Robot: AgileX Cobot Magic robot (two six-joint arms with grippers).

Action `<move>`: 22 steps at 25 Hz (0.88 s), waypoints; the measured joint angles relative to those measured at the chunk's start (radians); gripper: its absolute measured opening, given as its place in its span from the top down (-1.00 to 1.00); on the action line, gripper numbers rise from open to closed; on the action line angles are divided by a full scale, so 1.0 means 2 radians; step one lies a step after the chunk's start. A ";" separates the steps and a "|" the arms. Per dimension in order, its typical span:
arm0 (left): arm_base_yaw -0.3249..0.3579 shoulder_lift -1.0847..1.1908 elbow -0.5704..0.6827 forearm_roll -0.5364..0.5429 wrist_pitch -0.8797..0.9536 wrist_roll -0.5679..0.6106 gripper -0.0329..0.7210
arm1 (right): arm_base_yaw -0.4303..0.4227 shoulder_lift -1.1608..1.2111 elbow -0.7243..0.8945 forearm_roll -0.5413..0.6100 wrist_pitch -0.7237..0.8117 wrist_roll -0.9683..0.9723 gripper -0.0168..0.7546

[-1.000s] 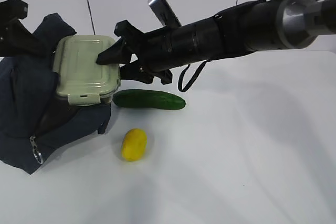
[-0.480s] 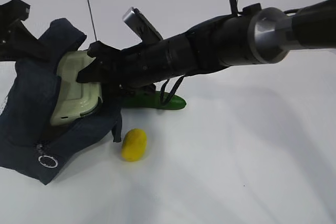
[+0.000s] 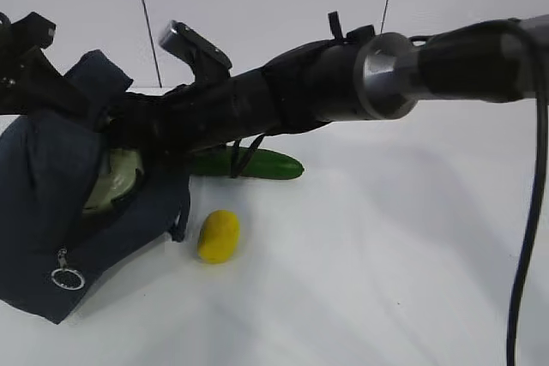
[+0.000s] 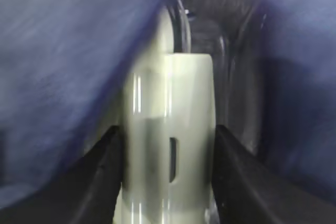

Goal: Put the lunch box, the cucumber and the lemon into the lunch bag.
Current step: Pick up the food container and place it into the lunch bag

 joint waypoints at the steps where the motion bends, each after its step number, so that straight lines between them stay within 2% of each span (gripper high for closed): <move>1: 0.000 0.000 0.000 0.000 0.002 0.000 0.93 | 0.004 0.007 -0.011 0.000 0.007 -0.007 -0.03; 13: 0.000 0.000 0.000 0.000 0.005 -0.001 0.93 | 0.014 0.024 -0.036 0.000 0.033 -0.061 -0.03; 18: 0.000 0.000 0.000 0.005 0.005 -0.001 0.93 | 0.014 0.025 -0.040 -0.003 0.065 -0.086 -0.23; 22: 0.012 0.000 0.000 0.039 0.011 -0.001 0.93 | 0.014 0.025 -0.040 -0.017 0.091 -0.097 -0.33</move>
